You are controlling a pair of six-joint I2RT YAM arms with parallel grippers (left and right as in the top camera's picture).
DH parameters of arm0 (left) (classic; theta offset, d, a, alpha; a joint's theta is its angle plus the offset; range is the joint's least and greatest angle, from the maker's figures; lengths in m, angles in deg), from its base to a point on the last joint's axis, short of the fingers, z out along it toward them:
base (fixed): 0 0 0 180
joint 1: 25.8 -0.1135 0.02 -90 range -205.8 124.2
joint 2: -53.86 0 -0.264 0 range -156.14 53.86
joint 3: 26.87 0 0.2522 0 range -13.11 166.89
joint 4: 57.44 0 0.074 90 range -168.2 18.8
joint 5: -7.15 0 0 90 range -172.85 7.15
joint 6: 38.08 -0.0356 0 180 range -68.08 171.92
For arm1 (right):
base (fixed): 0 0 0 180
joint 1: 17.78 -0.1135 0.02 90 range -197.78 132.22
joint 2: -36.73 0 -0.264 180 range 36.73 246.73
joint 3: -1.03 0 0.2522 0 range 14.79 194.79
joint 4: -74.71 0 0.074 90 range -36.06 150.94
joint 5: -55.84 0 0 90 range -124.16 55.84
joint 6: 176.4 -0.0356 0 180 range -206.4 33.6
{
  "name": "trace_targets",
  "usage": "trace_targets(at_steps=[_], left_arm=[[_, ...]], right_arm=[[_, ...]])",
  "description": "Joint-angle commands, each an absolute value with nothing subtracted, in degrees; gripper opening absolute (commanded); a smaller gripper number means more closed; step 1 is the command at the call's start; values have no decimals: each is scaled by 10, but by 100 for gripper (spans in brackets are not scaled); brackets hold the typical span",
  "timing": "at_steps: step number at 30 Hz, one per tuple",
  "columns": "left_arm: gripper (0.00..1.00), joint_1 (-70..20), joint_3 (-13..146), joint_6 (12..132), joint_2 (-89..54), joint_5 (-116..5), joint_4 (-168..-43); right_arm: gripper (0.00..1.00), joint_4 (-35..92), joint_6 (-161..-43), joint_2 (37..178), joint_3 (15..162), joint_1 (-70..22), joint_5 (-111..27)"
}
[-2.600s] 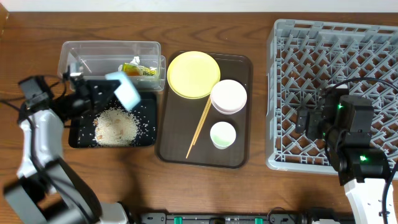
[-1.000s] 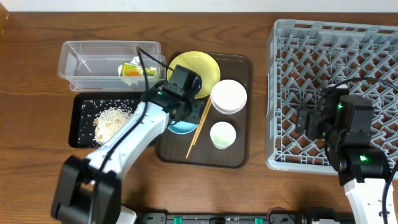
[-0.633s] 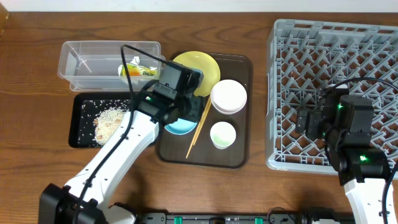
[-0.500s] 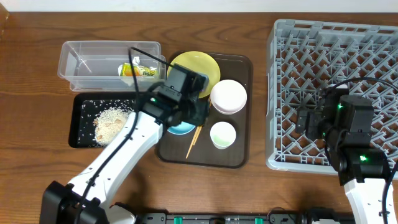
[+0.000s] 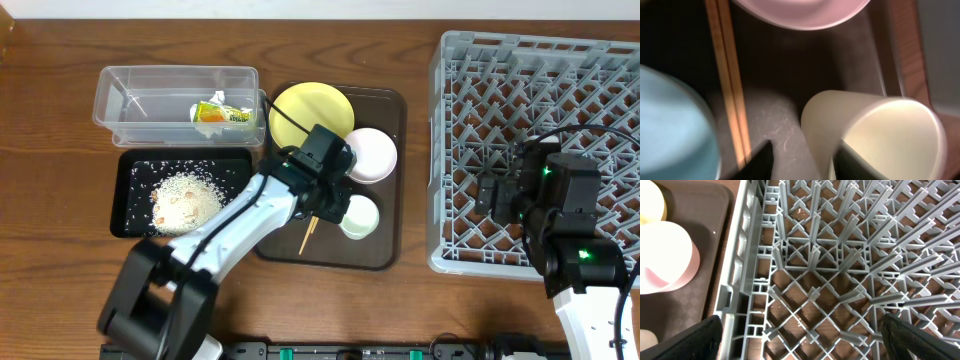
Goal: Sort waste into correct bins and load items into the dishwasher rack
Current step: 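Grasp the white cup on the brown tray with the left gripper, then lift the white cup and hand it to the right gripper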
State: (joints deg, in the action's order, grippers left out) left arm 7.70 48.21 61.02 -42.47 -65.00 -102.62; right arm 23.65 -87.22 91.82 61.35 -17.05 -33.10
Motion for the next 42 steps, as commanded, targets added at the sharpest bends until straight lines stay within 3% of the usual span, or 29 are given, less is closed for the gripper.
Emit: trace_targets(at_steps=[1,7,15,18,22,27,30,42], left_arm=[[6,78,479,625,-449,-649,-1022],[6,69,496,628,-421,-641,-1024],[6,-30,505,650,-322,-502,-989],[6,-86,504,725,-319,-424,-920],[6,-134,504,847,-349,-321,-778],[6,-138,504,992,-413,-162,-569],[6,-129,504,1040,-445,-111,-508],[6,-78,504,1063,-484,-19,-483]], right_arm=[[99,236,-876,919,626,-165,-331],[99,240,-876,919,626,-165,-331],[99,298,-883,921,626,-165,-341],[99,350,-880,933,626,-165,-443],[99,411,-873,979,626,-167,-679],[99,475,-840,1061,626,-187,-908],[99,532,-840,1100,626,-198,-996],[99,700,-842,1158,626,-222,-1051]])
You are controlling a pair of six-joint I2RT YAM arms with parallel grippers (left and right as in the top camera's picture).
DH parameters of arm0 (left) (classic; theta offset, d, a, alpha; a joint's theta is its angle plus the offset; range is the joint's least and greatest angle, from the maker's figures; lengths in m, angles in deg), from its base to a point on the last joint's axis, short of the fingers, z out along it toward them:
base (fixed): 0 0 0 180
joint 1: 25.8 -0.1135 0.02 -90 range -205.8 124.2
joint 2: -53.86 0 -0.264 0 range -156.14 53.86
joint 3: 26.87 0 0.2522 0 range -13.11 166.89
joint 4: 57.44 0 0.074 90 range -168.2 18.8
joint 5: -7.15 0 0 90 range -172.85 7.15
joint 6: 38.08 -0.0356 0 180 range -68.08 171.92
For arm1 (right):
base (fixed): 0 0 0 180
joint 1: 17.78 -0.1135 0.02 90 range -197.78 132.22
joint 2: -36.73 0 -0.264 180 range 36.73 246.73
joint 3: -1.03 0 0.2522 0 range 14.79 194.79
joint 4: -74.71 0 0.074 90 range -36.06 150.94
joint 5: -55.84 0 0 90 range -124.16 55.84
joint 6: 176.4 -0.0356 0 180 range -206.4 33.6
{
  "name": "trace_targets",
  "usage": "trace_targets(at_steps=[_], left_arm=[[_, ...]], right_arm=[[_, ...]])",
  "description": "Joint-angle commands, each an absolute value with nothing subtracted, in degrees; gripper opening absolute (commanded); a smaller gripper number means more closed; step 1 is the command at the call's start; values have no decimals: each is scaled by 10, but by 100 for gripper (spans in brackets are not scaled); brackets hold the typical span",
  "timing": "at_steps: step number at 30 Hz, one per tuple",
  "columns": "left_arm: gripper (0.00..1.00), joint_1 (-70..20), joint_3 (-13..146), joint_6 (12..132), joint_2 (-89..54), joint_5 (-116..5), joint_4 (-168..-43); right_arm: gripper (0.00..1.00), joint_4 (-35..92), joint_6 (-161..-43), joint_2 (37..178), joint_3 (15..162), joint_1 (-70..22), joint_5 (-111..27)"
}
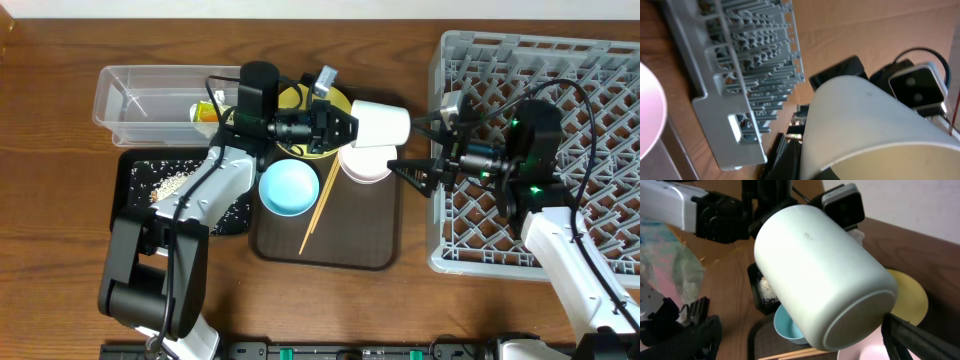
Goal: Sort waste into correct bins and load items into the dishwasher rack
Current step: 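Lift the white cup and hand it to the right gripper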
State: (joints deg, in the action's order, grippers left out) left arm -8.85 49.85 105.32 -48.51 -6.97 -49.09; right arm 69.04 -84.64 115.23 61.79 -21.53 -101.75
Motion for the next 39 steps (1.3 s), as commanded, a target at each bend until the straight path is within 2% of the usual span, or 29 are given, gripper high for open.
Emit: trace_targets(at_steps=[1,10,19,21,26,39], left_arm=[[6,-75,504,1063,-484,-17,-483],[6,-48,504,1065,-484,-4,-483],[6,-58,505,1065,-484,12,-475],[6,-68,504,1065,-484,12,-468],[6,-80,504,1070,-484,37,-466],[6,-33,504,1070,-484,50,-466]], right_arm=[[99,704,-842,1158,626,-222,-1051],[93,706,-842,1158,626,-221,-1049],[94,698,-848,1158,626,-221,-1023],[98,690,-851,1158,626,-220,-1020],[99,693,-851,1158,626,-214,-1017],[98,732,-851,1158,626,-220,-1035]])
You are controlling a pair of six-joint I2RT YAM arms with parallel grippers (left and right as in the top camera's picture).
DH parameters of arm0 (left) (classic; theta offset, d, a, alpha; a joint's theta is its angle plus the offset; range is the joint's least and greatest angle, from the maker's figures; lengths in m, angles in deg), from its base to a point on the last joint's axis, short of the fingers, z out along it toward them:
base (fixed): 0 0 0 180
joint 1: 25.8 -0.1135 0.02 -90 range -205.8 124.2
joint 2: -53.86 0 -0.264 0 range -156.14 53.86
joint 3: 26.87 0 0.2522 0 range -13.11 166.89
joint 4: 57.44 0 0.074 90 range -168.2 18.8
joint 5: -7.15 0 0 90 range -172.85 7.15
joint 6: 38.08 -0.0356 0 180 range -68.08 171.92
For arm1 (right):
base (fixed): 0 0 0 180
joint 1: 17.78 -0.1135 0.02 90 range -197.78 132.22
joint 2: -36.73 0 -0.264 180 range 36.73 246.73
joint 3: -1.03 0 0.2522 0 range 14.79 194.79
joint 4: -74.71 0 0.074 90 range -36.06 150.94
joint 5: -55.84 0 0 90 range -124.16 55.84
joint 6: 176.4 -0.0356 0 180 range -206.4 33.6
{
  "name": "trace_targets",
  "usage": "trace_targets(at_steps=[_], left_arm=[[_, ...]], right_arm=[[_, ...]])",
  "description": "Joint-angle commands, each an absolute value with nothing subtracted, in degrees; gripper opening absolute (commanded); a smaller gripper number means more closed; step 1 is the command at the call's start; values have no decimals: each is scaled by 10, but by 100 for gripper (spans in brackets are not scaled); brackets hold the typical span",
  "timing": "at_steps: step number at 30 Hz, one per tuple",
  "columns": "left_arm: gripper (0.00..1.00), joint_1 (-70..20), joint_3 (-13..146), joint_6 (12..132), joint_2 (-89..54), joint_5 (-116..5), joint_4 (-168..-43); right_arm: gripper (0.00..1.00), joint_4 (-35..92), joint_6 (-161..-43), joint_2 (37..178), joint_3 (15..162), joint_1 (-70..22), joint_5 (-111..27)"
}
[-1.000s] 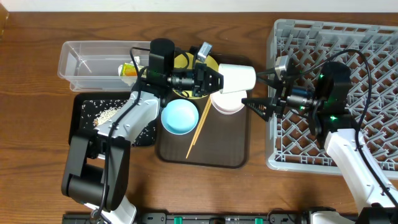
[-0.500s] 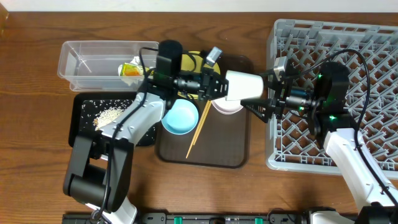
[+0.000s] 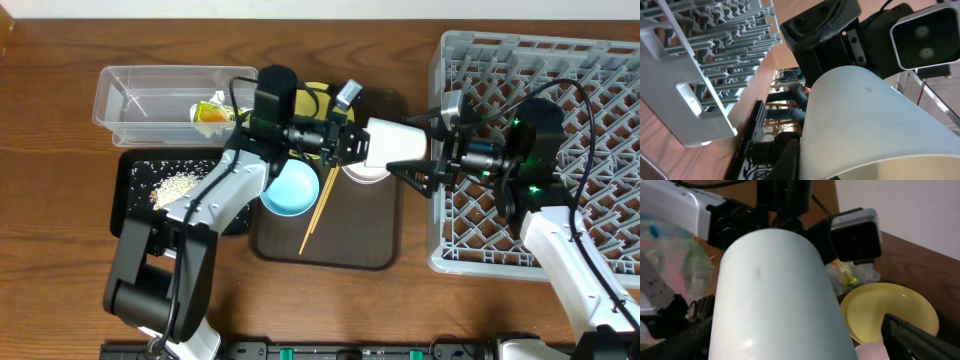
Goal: Sort waste into correct bins and load items into the dishwasher rack
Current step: 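Lift the white cup and hand it to the right gripper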
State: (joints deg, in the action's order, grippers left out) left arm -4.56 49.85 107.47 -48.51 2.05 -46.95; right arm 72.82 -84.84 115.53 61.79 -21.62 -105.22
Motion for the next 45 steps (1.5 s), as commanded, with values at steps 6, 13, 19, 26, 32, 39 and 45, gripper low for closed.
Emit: trace_targets(at_steps=[6,13,19,26,32,39,45], left_arm=[[6,-33,504,1071,-484,50,-466],[16,-33,504,1071,-484,50,-466],[17,-36,504,1070,-484,50,-466],[6,-39,504,1070,-484,50,-466],[6,-39,504,1070,-484,50,-466],[6,-39,504,1070,-484,50,-466],[6,-39,504,1070,-484,50,-466]], right_arm=[[83,732,-851,1158,626,-220,-1034],[69,732,-851,1158,626,-220,-1034],[58,732,-851,1158,626,-220,-1034],[78,735,-851,1158,626,-219,-1034],[80,767,-851,1158,626,-219,-1034],[74,780,-854,1158,626,-219,-1035],[66,778,-857,1158,626,-219,-1052]])
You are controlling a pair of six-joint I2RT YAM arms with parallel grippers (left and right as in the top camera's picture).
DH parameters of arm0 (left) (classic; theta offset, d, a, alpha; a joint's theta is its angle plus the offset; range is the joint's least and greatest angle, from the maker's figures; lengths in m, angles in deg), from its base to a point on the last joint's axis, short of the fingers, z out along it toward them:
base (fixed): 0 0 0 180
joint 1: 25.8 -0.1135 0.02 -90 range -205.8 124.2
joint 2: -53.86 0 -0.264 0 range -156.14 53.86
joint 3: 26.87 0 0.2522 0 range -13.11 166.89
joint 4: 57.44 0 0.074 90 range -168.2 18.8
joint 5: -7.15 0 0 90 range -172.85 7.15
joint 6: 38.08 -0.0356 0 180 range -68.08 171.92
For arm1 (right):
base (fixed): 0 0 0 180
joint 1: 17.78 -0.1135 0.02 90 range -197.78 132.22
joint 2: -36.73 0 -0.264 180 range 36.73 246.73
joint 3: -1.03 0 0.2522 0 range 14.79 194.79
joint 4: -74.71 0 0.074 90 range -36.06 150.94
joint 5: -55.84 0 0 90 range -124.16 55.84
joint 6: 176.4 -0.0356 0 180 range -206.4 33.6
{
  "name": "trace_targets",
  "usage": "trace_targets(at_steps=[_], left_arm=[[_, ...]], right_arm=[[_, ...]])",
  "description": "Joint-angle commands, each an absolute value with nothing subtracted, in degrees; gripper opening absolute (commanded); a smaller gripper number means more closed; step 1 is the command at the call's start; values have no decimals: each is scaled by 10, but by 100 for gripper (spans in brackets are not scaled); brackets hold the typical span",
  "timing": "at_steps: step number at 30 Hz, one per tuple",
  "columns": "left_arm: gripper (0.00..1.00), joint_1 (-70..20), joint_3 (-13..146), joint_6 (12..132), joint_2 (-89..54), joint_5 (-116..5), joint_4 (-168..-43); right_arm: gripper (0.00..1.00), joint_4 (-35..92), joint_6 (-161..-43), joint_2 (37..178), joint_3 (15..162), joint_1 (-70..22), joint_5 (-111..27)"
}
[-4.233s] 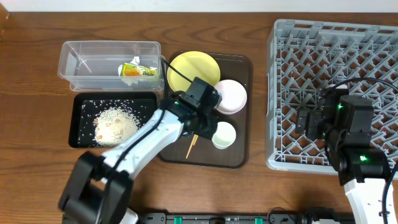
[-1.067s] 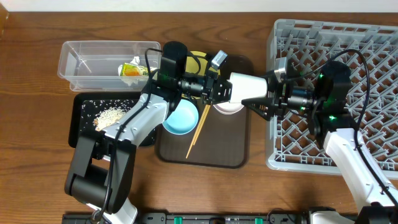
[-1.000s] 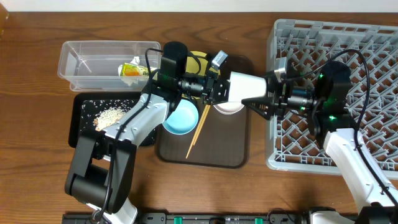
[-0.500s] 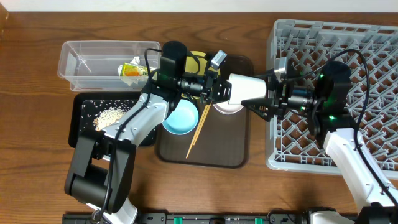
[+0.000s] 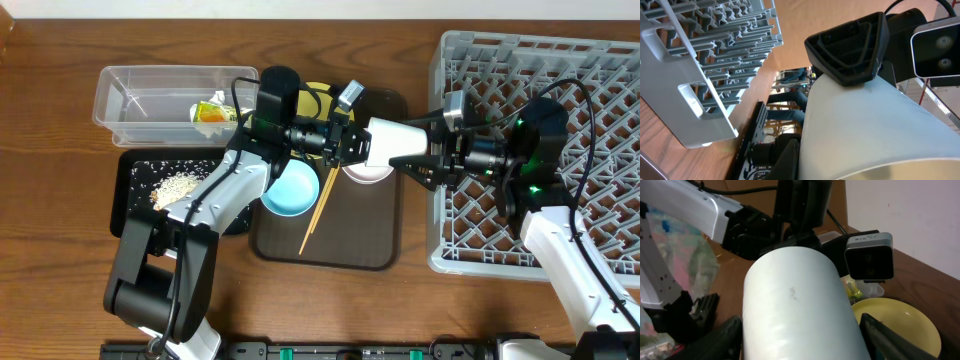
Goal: Sort waste into correct bins and load items into the dishwasher rack
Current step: 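Lift the white cup and hand it to the right gripper, then release the cup from the left gripper and pull the right gripper back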
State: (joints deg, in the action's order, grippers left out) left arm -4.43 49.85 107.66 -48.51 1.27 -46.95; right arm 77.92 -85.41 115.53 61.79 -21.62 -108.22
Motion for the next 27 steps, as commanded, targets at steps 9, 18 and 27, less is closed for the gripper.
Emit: trace_targets(at_steps=[9,18,27], left_arm=[[7,-39,504,1070,-484,50,-466],[6,-39,504,1070,-484,50,-466],[6,-39,504,1071,-484,50,-453]], right_arm=[[61,751,-857,1158,626,-219,-1052],[82,747,-857,1158,626,-220,-1052],[80,739,-857,1158,625,-219,-1051]])
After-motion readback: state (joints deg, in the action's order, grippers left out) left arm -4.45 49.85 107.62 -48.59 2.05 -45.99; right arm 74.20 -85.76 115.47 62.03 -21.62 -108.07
